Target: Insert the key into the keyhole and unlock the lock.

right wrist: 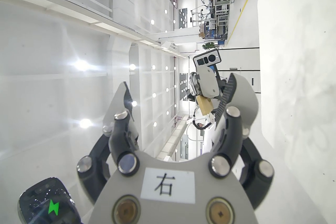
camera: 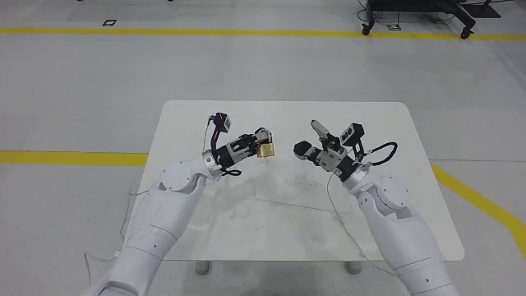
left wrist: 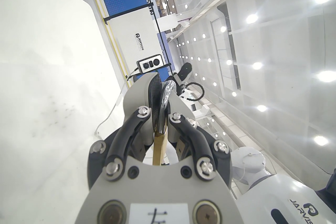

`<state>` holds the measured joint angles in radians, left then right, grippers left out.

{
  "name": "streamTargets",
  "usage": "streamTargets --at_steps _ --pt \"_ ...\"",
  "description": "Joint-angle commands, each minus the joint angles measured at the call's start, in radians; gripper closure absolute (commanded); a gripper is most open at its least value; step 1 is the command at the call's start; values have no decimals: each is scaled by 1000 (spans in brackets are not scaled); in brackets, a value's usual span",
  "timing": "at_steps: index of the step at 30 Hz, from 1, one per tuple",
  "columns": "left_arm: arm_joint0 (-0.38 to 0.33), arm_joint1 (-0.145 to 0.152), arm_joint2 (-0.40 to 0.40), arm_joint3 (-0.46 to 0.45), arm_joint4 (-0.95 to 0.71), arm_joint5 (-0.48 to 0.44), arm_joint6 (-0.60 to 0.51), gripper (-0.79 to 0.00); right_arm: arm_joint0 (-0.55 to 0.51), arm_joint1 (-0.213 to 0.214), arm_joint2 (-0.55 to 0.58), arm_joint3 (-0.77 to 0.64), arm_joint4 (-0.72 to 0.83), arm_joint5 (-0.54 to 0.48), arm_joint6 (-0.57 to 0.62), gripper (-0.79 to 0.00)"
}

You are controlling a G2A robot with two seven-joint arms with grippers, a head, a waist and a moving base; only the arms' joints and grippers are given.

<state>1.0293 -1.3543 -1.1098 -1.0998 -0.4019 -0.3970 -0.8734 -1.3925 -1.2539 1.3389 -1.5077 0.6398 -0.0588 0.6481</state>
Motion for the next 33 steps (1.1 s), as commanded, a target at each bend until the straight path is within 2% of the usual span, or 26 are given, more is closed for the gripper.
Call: streamTargets --at_steps 1,2,9,11,20,29,33 --pt "0 -2 10 9 -41 61 -32 0 1 0 -1 2 1 2 1 -785" --pt "0 -3 12 12 -58 85 -43 0 1 0 -1 2 1 2 1 -785" --pt "0 -3 12 12 -58 85 -43 0 1 0 -1 2 1 2 1 -785" --pt "11 -1 12 -12 -31 82 -12 0 -1 0 -5 -2 -7 0 -5 -785" --pt "57 11 48 -118 292 -68 121 0 3 3 -20 47 -219 -173 -70 -785" --pt "66 18 70 -153 448 -62 172 0 -23 11 37 53 -347 -315 -190 -785" --pt "73 21 87 -174 563 -51 209 0 -25 11 40 53 -351 -318 -194 -785"
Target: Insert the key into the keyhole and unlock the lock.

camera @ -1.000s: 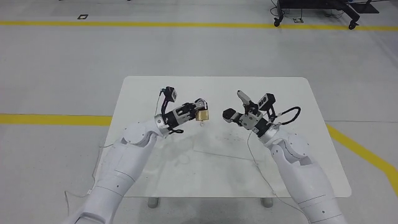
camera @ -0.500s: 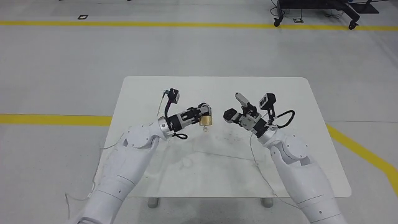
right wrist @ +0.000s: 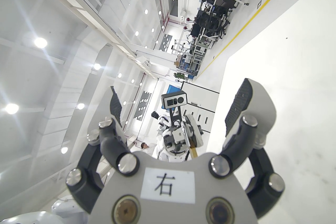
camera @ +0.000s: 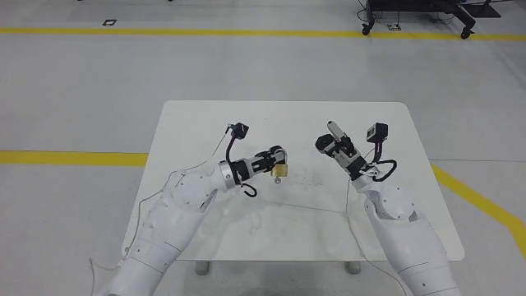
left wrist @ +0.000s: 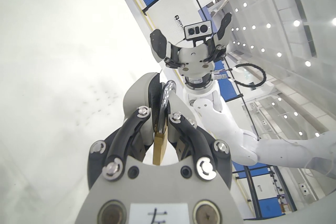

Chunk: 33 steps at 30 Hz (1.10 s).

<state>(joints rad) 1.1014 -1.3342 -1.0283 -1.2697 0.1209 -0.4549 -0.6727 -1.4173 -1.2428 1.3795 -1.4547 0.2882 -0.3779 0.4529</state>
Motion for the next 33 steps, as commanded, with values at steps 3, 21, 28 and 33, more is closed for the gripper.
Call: streamTargets --at_steps 3,21,28,33 --pt "-3 1 39 -7 161 51 16 0 0 0 -1 0 1 1 2 -785" --pt "-88 -29 159 78 252 273 -46 -785 0 0 -1 0 1 1 2 -785" --pt "-89 -30 150 74 256 272 -2 -785 0 0 -1 0 1 1 2 -785" --pt "-65 -19 112 28 299 254 89 -785 -3 4 11 2 -151 -19 -88 -785"
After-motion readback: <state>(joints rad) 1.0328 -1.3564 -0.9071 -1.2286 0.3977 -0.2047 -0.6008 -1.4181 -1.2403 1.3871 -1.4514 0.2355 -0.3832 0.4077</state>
